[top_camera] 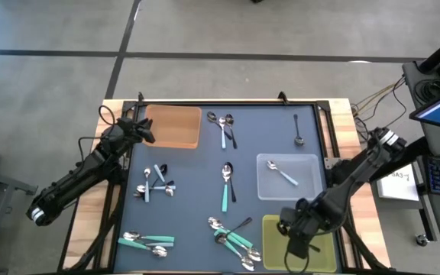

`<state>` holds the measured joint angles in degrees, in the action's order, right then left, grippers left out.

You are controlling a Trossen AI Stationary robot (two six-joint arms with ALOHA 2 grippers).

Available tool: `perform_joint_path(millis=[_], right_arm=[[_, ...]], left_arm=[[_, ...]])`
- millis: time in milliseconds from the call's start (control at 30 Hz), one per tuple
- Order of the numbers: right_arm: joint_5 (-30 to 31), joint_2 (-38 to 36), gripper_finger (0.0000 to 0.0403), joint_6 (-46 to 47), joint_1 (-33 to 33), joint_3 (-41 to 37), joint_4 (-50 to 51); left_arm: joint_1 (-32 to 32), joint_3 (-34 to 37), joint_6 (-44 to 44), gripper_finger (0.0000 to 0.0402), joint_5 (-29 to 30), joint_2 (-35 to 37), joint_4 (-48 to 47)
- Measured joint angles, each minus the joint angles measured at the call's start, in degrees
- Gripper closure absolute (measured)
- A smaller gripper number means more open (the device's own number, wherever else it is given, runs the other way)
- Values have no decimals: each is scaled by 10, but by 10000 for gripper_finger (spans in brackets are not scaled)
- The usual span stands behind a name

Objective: Sort silverware by color (type)
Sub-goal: Put the black spoon into the yellow bin

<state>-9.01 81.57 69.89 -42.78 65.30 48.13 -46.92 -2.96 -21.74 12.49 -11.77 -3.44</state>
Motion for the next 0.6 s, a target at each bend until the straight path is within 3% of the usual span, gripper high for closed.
perform_joint_path(millis=[267, 433, 600], right_arm=[[-32, 0, 351, 86, 3, 0, 0], [-30, -6, 334, 84, 20, 0, 16], [39, -22, 337, 27, 96, 0, 81]], left_arm=[[0, 0, 0, 312, 0, 0, 0], [0, 0, 0, 312, 0, 0, 0], [0, 0, 0, 312, 0, 0, 0]])
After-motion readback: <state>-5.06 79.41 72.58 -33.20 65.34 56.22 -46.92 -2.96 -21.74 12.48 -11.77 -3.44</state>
